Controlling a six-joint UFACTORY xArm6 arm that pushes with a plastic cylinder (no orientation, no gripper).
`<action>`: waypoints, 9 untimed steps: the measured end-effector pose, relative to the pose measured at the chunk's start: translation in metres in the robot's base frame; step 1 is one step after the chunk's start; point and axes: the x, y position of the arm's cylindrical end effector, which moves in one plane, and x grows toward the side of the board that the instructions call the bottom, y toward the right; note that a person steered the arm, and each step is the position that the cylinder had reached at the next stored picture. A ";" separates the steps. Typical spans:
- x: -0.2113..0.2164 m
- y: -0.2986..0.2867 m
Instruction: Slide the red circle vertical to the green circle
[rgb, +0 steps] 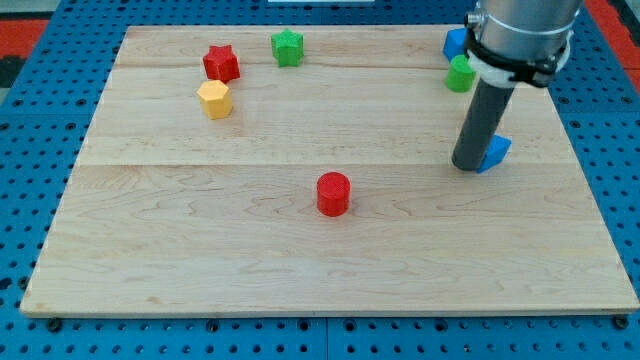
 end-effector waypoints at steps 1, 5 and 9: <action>0.007 0.000; -0.002 -0.020; 0.086 -0.172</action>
